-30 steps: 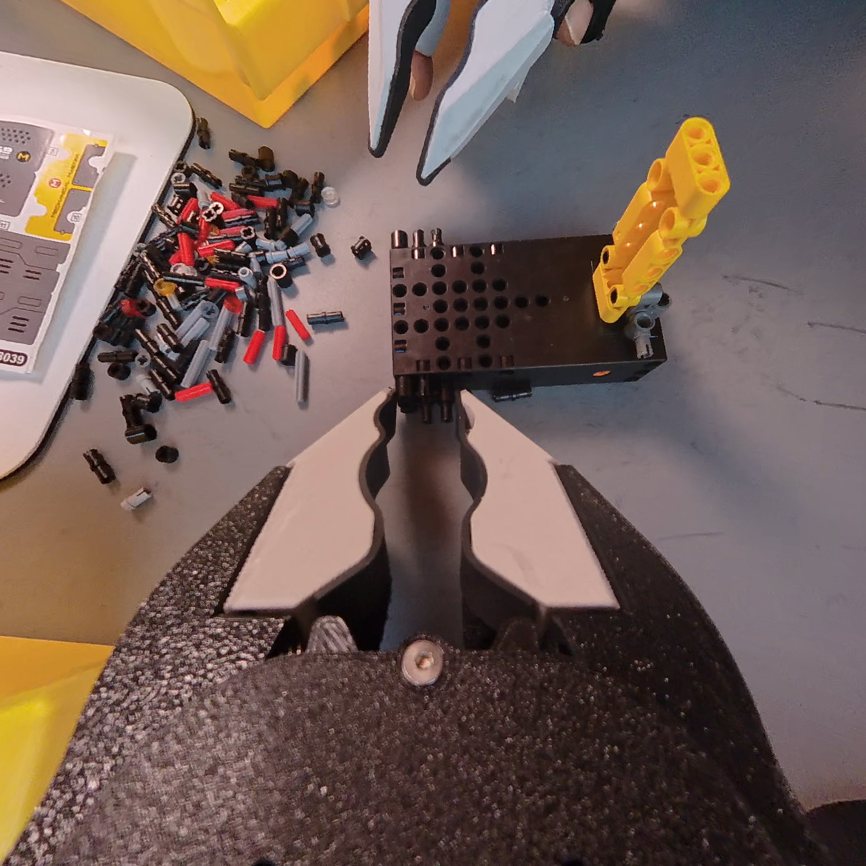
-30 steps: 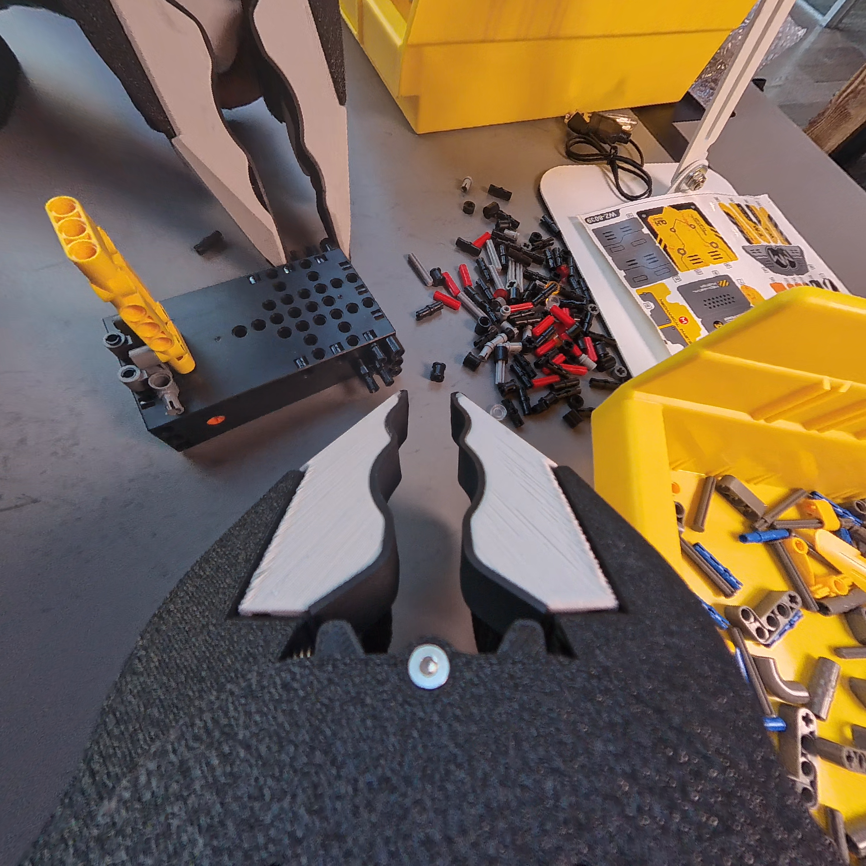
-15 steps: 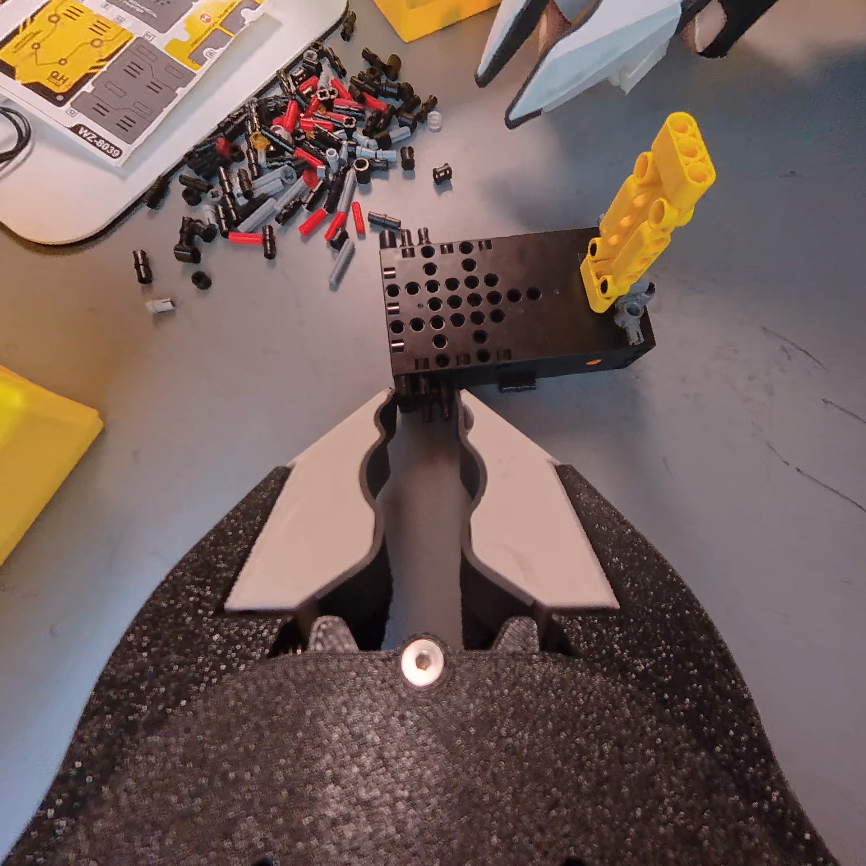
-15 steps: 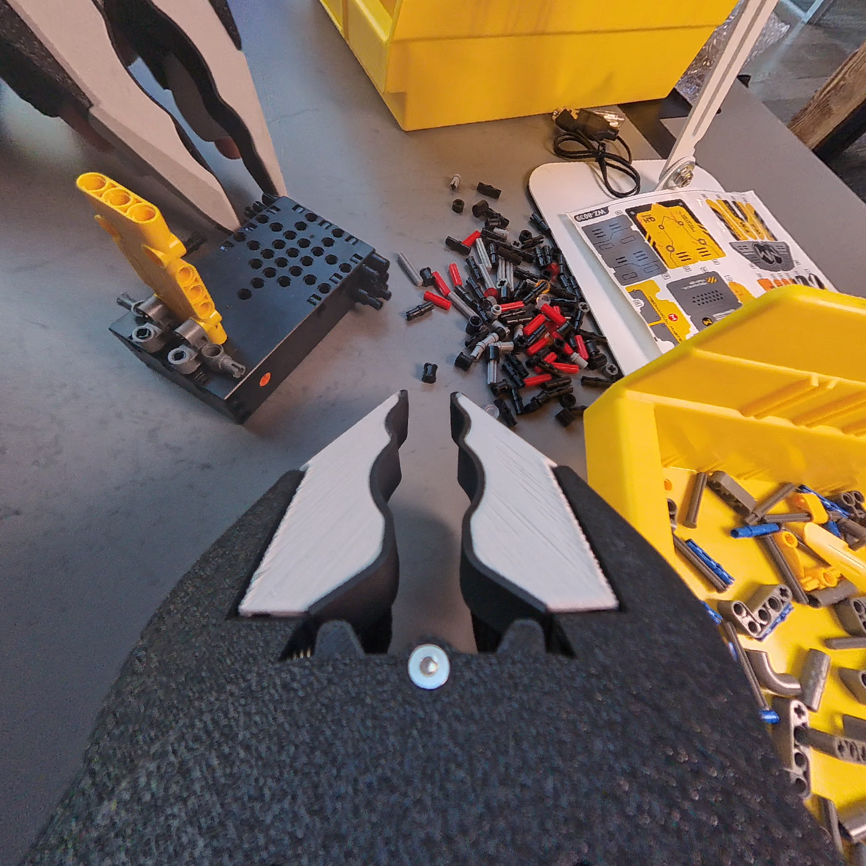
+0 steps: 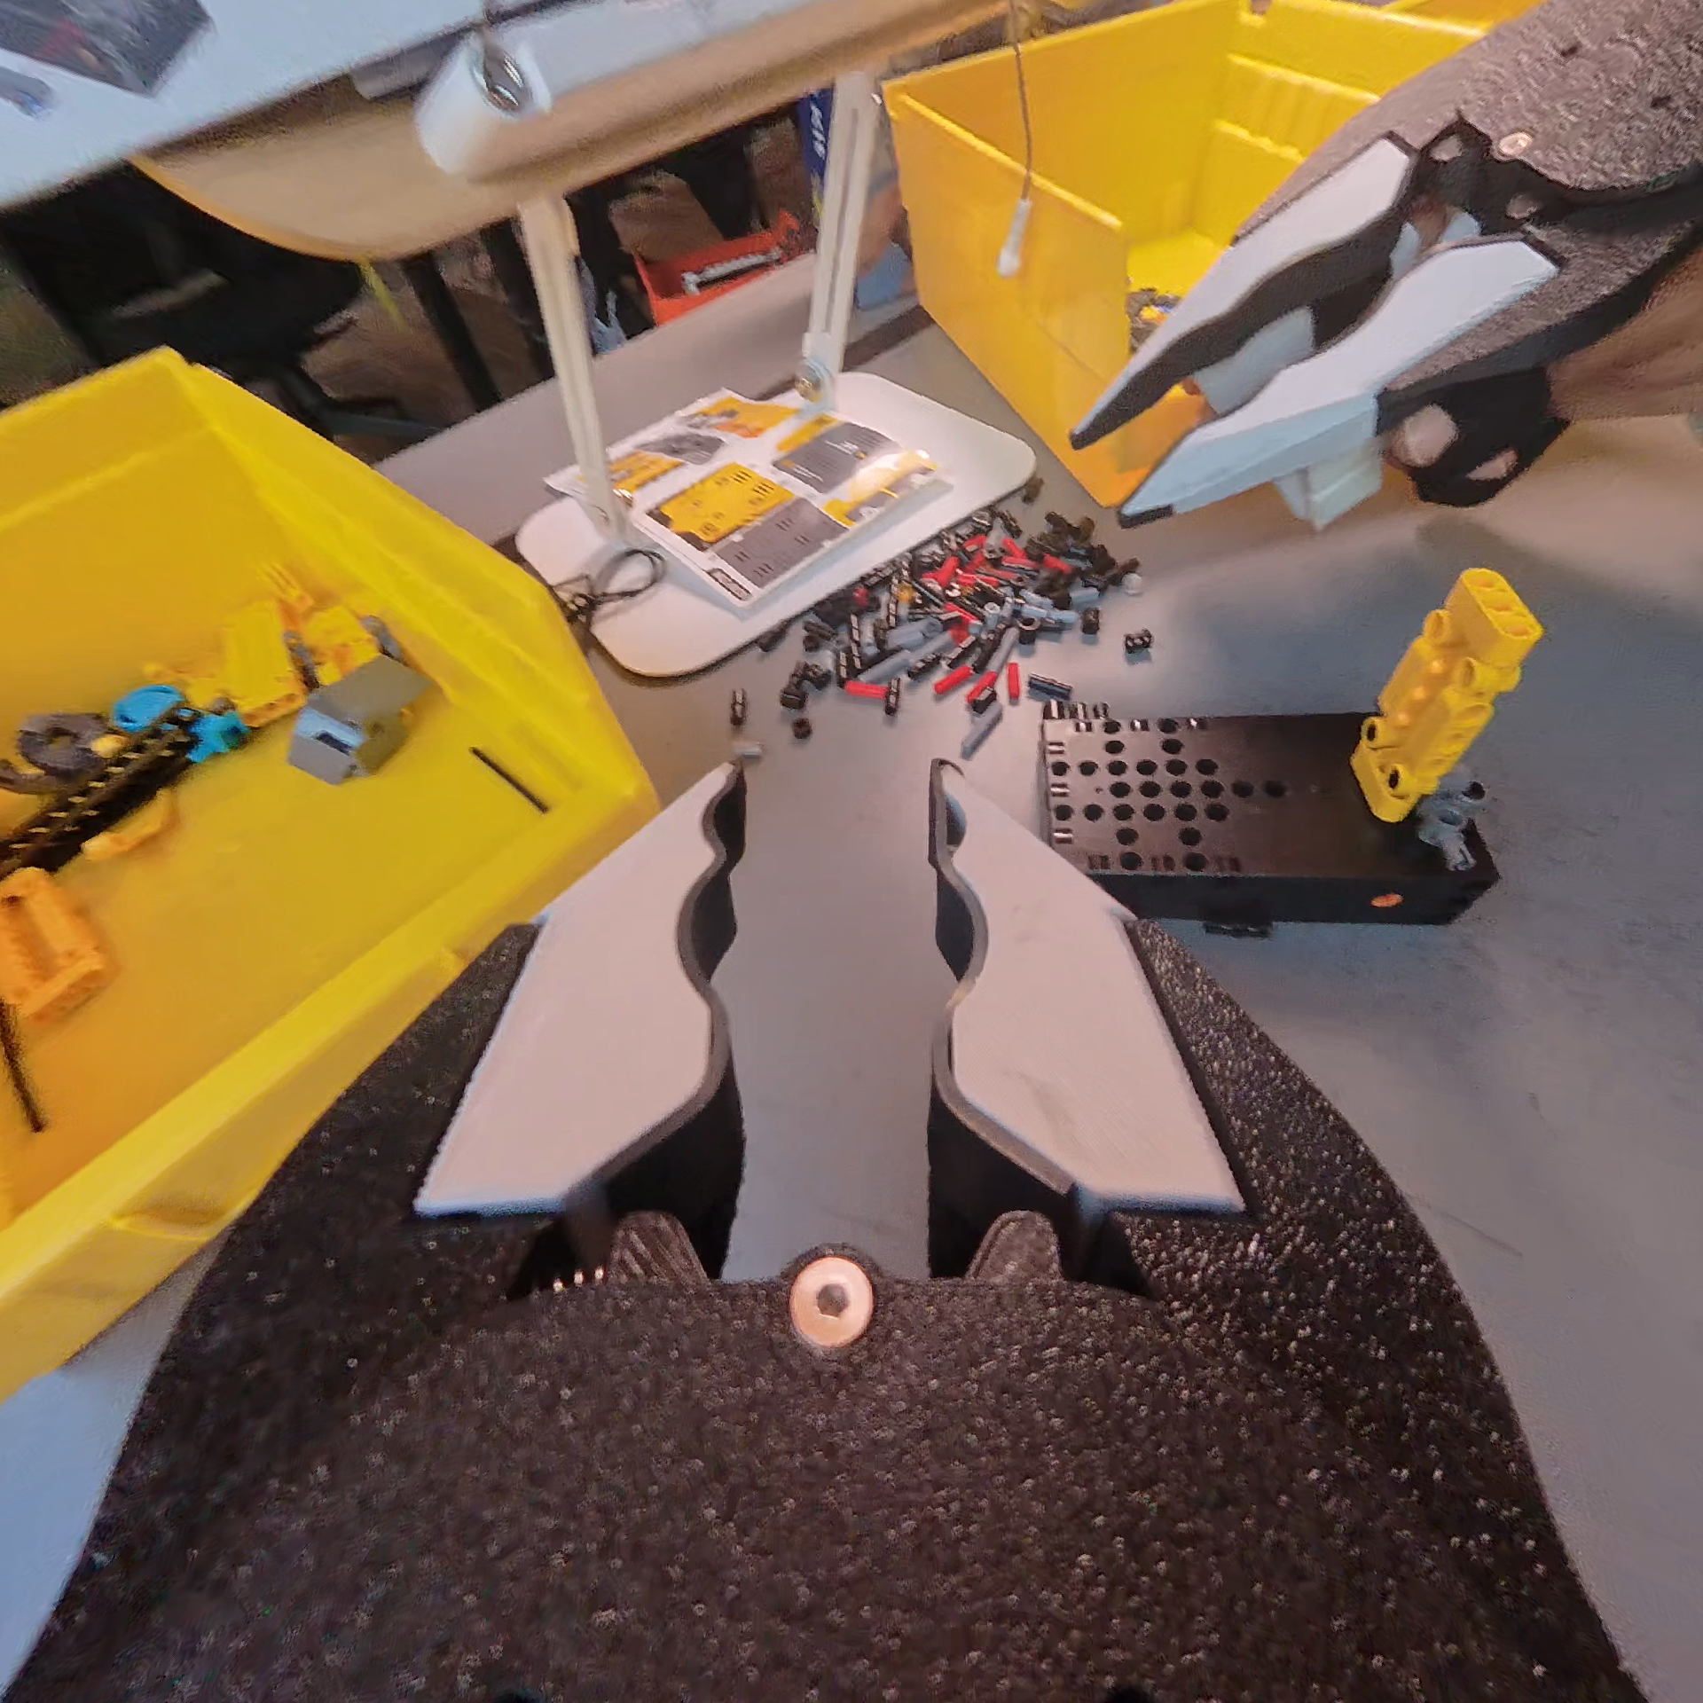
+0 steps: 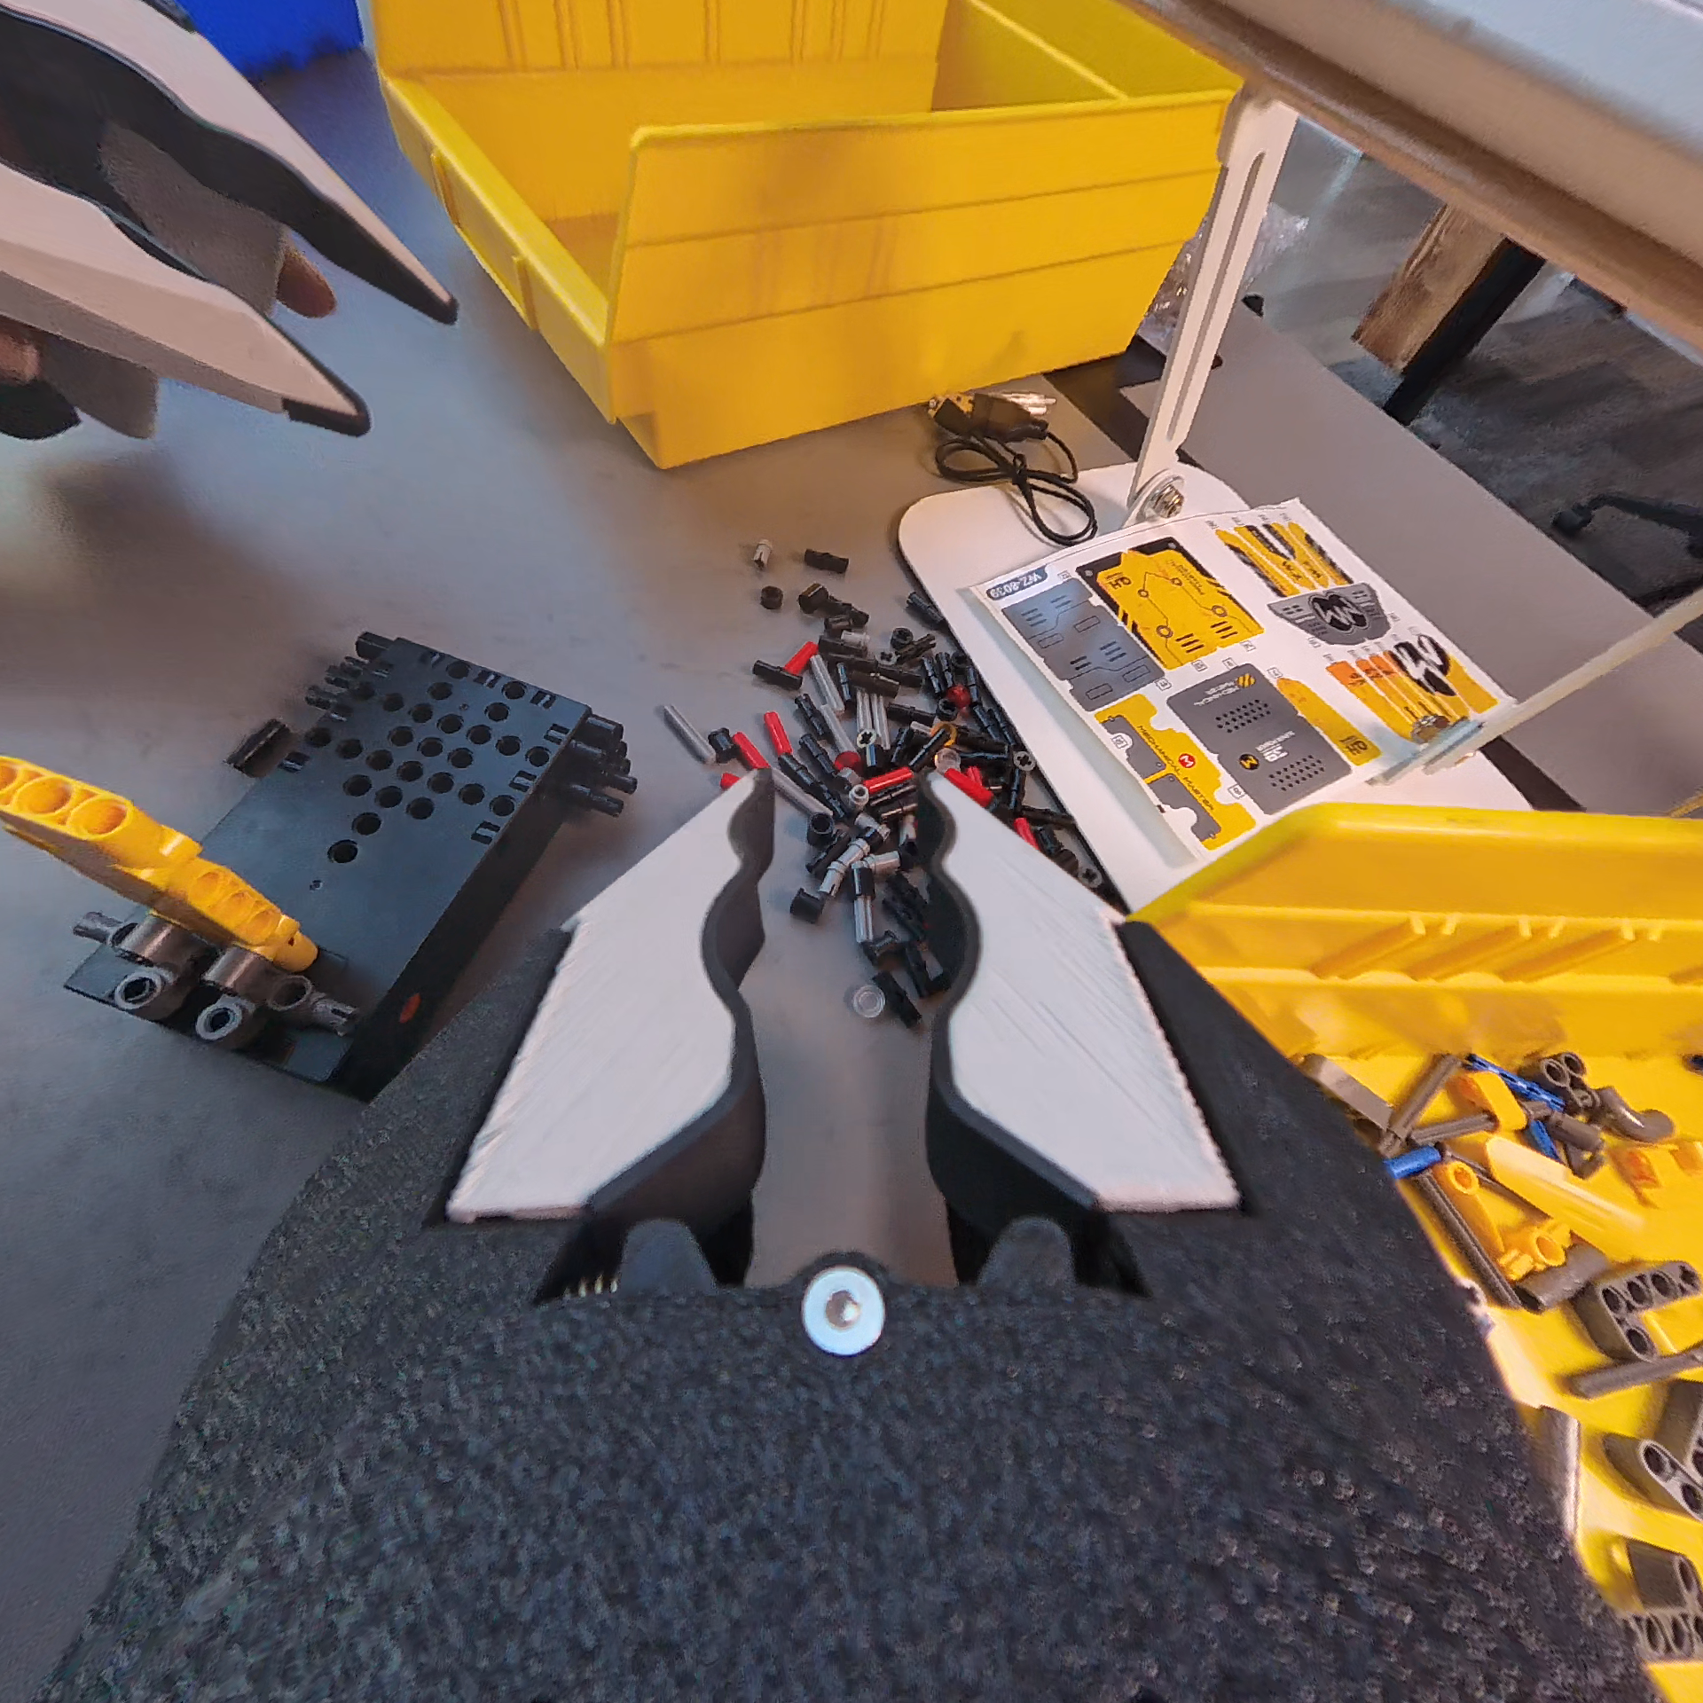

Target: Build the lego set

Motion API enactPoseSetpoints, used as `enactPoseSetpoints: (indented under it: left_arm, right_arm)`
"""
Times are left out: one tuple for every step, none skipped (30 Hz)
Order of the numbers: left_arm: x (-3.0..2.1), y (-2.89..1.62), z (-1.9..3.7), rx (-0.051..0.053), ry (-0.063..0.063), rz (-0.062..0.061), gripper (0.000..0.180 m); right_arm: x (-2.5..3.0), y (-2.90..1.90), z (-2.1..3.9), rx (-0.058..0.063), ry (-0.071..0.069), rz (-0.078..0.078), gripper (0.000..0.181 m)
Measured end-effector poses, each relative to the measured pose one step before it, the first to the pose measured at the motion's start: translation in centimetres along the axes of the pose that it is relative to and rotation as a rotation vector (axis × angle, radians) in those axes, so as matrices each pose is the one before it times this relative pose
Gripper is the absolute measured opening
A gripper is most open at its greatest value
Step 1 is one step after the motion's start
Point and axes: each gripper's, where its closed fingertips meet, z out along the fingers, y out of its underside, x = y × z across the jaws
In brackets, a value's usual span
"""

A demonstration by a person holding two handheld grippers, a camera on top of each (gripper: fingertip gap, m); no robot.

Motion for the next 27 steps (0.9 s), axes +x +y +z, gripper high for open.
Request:
enactPoseSetpoints:
  left_arm:
    - [-0.68, -0.557, -0.296, 0.0322, -0.0425, 0.0127, 0.04]
    - [-0.612, -0.609, -0.288, 0.0335, -0.036, 0.0047, 0.042]
    - [-0.539, -0.506, -0.253, 0.0268, -0.0282, -0.0037, 0.045]
    - [-0.483, -0.428, -0.254, 0.0217, -0.024, -0.0075, 0.049]
    - [-0.49, -0.443, -0.336, 0.023, -0.0246, -0.0061, 0.052]
    - [-0.556, -0.517, -0.416, 0.0258, -0.0291, -0.0039, 0.054]
    - [-0.639, -0.544, -0.449, 0.0251, -0.033, -0.0038, 0.056]
    - [-0.665, -0.538, -0.46, 0.0233, -0.0322, -0.0058, 0.059]
    - [-0.671, -0.507, -0.443, 0.0218, -0.0303, -0.0089, 0.062]
    - [-0.678, -0.453, -0.416, 0.0185, -0.0284, -0.0114, 0.064]
    - [-0.657, -0.361, -0.394, 0.0143, -0.0264, -0.0123, 0.066]
    - [-0.632, -0.218, -0.329, 0.0079, -0.0236, -0.012, 0.069]
    - [-0.564, -0.109, -0.27, 0.0041, -0.0191, -0.0113, 0.07]
    - [-0.478, -0.055, -0.23, 0.003, -0.0143, -0.0102, 0.071]
    - [-0.392, 0.014, -0.16, -0.0001, -0.0101, -0.008, 0.071]
    - [-0.28, 0.054, -0.107, -0.0017, -0.0059, -0.0053, 0.071]
    - [-0.164, 0.03, -0.064, 0.0, -0.0019, -0.0034, 0.071]
    - [-0.049, 0.013, -0.04, -0.0003, 0.0011, -0.0017, 0.07]
    - [0.061, 0.028, 0.005, -0.0021, 0.0039, -0.0004, 0.07]
    - [0.198, 0.047, 0.047, -0.0028, 0.0079, 0.0008, 0.069]
    - [0.304, 0.082, 0.102, -0.0039, 0.0112, 0.0024, 0.069]
    - [0.325, 0.108, 0.141, -0.0049, 0.0106, 0.0048, 0.068]
    - [0.296, 0.141, 0.144, -0.0062, 0.0082, 0.0072, 0.068]
    - [0.285, 0.184, 0.142, -0.0082, 0.0072, 0.0084, 0.067]
    - [0.234, 0.23, 0.113, -0.0092, 0.0056, 0.0081, 0.067]
    - [0.199, 0.211, 0.09, -0.0076, 0.004, 0.0068, 0.066]
    - [0.155, 0.173, 0.076, -0.0059, 0.0033, 0.005, 0.065]
  right_arm:
    - [-0.031, -0.352, -0.289, 0.0312, 0.0075, -0.0047, 0.035]
    - [0.03, -0.424, -0.347, 0.0344, 0.0147, -0.0075, 0.041]
    - [0.04, -0.339, -0.359, 0.0277, 0.0144, -0.0122, 0.046]
    - [-0.022, -0.253, -0.331, 0.0199, 0.0097, -0.0145, 0.052]
    - [0.023, -0.17, -0.271, 0.013, 0.0099, -0.0144, 0.055]
    - [0.076, -0.171, -0.219, 0.0091, 0.0106, -0.0112, 0.058]
    - [0.113, -0.256, -0.167, 0.0113, 0.0106, -0.0065, 0.061]
    - [0.169, -0.334, -0.13, 0.0118, 0.0117, -0.0014, 0.064]
    - [0.189, -0.316, -0.093, 0.0075, 0.0112, 0.0025, 0.068]
    - [0.175, -0.215, -0.098, 0.002, 0.01, 0.0035, 0.07]
    - [0.209, -0.126, -0.104, -0.0037, 0.0122, 0.0018, 0.073]
    - [0.279, 0.031, -0.133, -0.0128, 0.0177, -0.0034, 0.076]
    - [0.469, 0.284, -0.168, -0.0329, 0.0289, -0.0108, 0.08]
    - [0.583, 0.467, -0.215, -0.0467, 0.0351, -0.023, 0.084]
    - [0.894, 0.734, -0.258, -0.0643, 0.0521, -0.0264, 0.086]
    - [0.869, 0.905, -0.248, -0.0711, 0.0479, -0.0284, 0.089]
    - [0.834, 1.157, -0.198, -0.0787, 0.0432, -0.0225, 0.089]
    - [0.77, 1.438, -0.076, -0.0909, 0.035, -0.0107, 0.089]
    - [0.464, 1.479, 0.056, -0.0851, 0.0157, -0.008, 0.087]
    - [0.151, 1.398, 0.178, -0.0735, -0.0041, -0.0133, 0.079]
    - [0.135, 1.268, 0.303, -0.061, -0.0006, -0.0117, 0.071]
    - [0.239, 1.071, 0.363, -0.048, 0.0105, -0.0134, 0.06]
    - [0.133, 0.769, 0.32, -0.0252, 0.0082, -0.0174, 0.049]
    - [-0.461, 0.424, 0.213, -0.0069, -0.0241, -0.0018, 0.039]
    - [-0.388, 0.177, 0.063, 0.0035, -0.0107, -0.003, 0.031]
    - [-0.05, 0.122, -0.128, 0.0004, 0.0176, -0.0361, 0.031]
    - [-0.194, 0.143, -0.224, -0.0059, 0.0028, -0.0177, 0.031]
